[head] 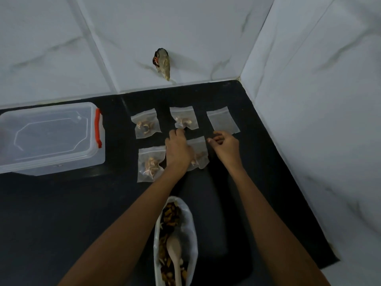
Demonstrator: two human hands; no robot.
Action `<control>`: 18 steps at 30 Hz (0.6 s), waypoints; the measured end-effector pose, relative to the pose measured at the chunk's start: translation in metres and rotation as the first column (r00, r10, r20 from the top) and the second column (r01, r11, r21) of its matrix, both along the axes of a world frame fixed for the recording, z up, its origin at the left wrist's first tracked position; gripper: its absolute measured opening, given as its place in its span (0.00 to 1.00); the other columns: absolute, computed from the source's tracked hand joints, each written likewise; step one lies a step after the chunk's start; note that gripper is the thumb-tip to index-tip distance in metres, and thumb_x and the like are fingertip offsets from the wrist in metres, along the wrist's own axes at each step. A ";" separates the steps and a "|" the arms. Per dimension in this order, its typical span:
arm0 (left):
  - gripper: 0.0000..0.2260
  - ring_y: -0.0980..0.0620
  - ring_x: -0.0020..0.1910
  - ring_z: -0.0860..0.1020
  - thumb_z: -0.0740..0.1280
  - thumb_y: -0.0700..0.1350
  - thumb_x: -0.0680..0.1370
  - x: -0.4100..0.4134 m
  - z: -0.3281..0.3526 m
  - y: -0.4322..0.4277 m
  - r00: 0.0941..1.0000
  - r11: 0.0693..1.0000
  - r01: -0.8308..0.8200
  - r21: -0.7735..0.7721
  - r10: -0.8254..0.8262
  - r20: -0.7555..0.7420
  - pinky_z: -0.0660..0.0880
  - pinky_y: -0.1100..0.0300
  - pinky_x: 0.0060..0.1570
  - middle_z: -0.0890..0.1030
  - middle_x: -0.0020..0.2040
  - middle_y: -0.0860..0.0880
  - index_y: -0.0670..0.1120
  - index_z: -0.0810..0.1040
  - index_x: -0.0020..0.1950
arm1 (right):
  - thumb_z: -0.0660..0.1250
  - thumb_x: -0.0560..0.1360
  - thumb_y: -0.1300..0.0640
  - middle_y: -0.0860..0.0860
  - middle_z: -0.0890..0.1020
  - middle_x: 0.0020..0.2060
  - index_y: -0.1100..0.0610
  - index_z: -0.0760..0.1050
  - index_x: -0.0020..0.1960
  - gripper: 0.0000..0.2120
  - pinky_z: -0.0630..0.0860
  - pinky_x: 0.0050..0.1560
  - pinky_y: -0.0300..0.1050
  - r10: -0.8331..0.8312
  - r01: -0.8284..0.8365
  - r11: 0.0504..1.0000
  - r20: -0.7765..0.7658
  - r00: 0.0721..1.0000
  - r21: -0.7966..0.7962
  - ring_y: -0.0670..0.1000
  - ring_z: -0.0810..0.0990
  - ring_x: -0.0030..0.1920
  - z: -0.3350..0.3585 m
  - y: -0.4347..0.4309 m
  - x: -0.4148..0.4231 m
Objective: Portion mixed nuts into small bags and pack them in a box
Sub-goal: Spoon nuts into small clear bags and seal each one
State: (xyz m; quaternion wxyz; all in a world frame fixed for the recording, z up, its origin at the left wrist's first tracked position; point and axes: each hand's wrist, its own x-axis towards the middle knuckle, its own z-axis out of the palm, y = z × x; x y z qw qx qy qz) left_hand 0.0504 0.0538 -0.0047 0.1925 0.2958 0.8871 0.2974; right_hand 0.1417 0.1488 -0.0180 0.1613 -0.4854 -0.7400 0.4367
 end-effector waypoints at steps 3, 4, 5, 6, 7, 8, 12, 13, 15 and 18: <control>0.14 0.48 0.59 0.74 0.62 0.33 0.76 0.003 0.008 0.025 0.994 0.985 0.039 0.169 -0.056 0.098 0.71 0.62 0.56 0.74 0.60 0.42 0.40 0.72 0.61 | 0.66 0.75 0.61 0.53 0.78 0.51 0.60 0.74 0.58 0.13 0.71 0.49 0.36 -0.075 0.074 0.996 0.016 0.997 0.044 0.45 0.75 0.47 0.003 0.029 0.003; 0.13 0.49 0.58 0.75 0.62 0.33 0.76 0.005 0.010 0.035 0.985 0.980 0.038 0.195 -0.070 0.157 0.71 0.64 0.54 0.76 0.59 0.42 0.39 0.73 0.60 | 0.65 0.75 0.62 0.54 0.79 0.51 0.60 0.75 0.57 0.12 0.71 0.49 0.36 -0.110 0.108 0.992 0.018 0.994 0.065 0.45 0.76 0.48 0.003 0.039 0.003; 0.12 0.49 0.57 0.76 0.61 0.34 0.76 0.007 0.011 0.047 0.973 0.978 0.029 0.208 -0.074 0.217 0.71 0.64 0.52 0.77 0.58 0.42 0.38 0.74 0.60 | 0.65 0.74 0.62 0.55 0.79 0.52 0.61 0.76 0.56 0.11 0.71 0.49 0.36 -0.142 0.140 0.986 0.020 0.990 0.087 0.47 0.76 0.49 0.003 0.051 0.002; 0.12 0.48 0.56 0.76 0.61 0.34 0.76 0.010 0.011 0.058 0.958 0.978 0.008 0.207 -0.067 0.279 0.72 0.63 0.51 0.77 0.58 0.41 0.38 0.73 0.60 | 0.66 0.74 0.63 0.56 0.79 0.52 0.61 0.76 0.55 0.10 0.71 0.50 0.37 -0.166 0.161 0.981 0.032 0.986 0.108 0.49 0.77 0.50 0.001 0.061 0.001; 0.13 0.47 0.56 0.76 0.62 0.33 0.76 0.012 0.009 0.071 0.938 0.980 -0.021 0.197 -0.049 0.342 0.73 0.62 0.51 0.77 0.58 0.40 0.38 0.73 0.60 | 0.66 0.74 0.63 0.57 0.79 0.52 0.61 0.77 0.54 0.10 0.72 0.50 0.38 -0.179 0.171 0.976 0.049 0.983 0.133 0.51 0.78 0.50 -0.001 0.071 0.000; 0.14 0.46 0.56 0.76 0.62 0.34 0.76 0.015 0.006 0.082 0.916 0.983 -0.051 0.178 -0.024 0.400 0.74 0.59 0.53 0.76 0.59 0.40 0.38 0.72 0.62 | 0.66 0.73 0.63 0.58 0.79 0.52 0.62 0.77 0.54 0.10 0.72 0.51 0.39 -0.184 0.172 0.973 0.066 0.981 0.157 0.53 0.78 0.51 -0.004 0.079 -0.002; 0.19 0.42 0.62 0.71 0.62 0.34 0.75 0.020 -0.007 0.111 0.873 0.981 -0.177 0.076 0.121 0.472 0.72 0.49 0.61 0.66 0.66 0.40 0.40 0.67 0.66 | 0.69 0.71 0.62 0.59 0.77 0.54 0.62 0.77 0.55 0.13 0.74 0.54 0.45 -0.164 0.135 0.968 0.124 0.979 0.212 0.56 0.78 0.52 -0.014 0.094 -0.004; 0.19 0.41 0.63 0.69 0.62 0.34 0.75 0.020 -0.009 0.116 0.869 0.977 -0.204 0.063 0.151 0.471 0.71 0.49 0.61 0.64 0.67 0.40 0.39 0.66 0.66 | 0.69 0.71 0.63 0.60 0.76 0.55 0.63 0.76 0.56 0.14 0.73 0.54 0.45 -0.153 0.120 0.969 0.142 0.978 0.218 0.57 0.78 0.52 -0.016 0.096 -0.005; 0.21 0.40 0.64 0.68 0.63 0.34 0.75 0.021 -0.010 0.124 0.864 0.972 -0.228 0.055 0.176 0.471 0.70 0.48 0.62 0.62 0.67 0.39 0.39 0.63 0.67 | 0.68 0.72 0.64 0.60 0.75 0.56 0.63 0.75 0.57 0.14 0.72 0.53 0.43 -0.139 0.104 0.973 0.163 0.977 0.205 0.56 0.77 0.53 -0.016 0.097 -0.007; 0.22 0.40 0.64 0.68 0.64 0.34 0.75 0.023 -0.011 0.129 0.854 0.956 -0.286 0.058 0.227 0.468 0.70 0.49 0.62 0.64 0.67 0.39 0.38 0.62 0.66 | 0.66 0.73 0.66 0.60 0.78 0.53 0.65 0.76 0.55 0.12 0.72 0.49 0.41 -0.129 0.096 0.978 0.175 0.976 0.186 0.56 0.78 0.51 -0.015 0.098 -0.010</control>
